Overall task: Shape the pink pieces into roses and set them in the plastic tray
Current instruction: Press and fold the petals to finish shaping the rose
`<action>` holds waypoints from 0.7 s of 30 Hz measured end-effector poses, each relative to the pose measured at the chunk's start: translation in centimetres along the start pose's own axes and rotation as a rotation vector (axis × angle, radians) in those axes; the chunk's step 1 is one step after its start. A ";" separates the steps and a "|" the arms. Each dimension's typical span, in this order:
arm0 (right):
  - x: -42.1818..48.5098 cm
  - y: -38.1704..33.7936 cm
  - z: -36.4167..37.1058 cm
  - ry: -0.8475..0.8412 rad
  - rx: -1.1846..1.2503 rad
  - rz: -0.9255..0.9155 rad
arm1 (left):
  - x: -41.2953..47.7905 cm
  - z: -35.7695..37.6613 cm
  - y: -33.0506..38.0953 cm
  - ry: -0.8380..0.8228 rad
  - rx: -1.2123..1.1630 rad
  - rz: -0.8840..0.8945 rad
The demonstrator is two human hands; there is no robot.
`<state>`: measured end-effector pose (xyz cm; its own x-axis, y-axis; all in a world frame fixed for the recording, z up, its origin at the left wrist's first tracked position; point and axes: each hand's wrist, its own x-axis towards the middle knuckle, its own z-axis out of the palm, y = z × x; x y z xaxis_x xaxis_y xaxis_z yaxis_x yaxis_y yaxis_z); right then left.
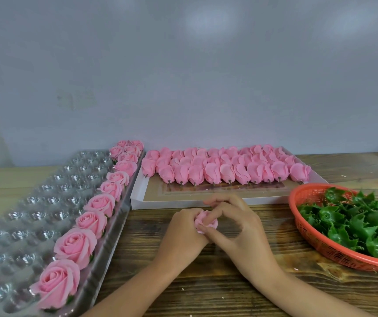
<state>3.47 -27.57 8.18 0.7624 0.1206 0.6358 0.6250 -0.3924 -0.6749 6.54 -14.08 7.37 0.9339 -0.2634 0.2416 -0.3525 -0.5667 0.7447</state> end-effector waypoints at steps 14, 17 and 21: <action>0.5 0.3 0.0 -0.108 0.496 0.191 | -0.9 -0.9 1.3 -0.080 -0.258 0.111; 0.4 0.1 0.1 -0.202 0.502 0.224 | -0.7 -0.8 1.1 -0.116 -0.175 0.097; 0.5 0.3 0.0 -0.240 0.437 0.288 | -0.3 -0.7 0.7 -0.124 -0.186 0.085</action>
<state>4.04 -27.66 8.31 0.8969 0.2881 0.3355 0.3594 -0.0328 -0.9326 6.04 -13.85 8.20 0.8829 -0.4046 0.2385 -0.4018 -0.3880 0.8294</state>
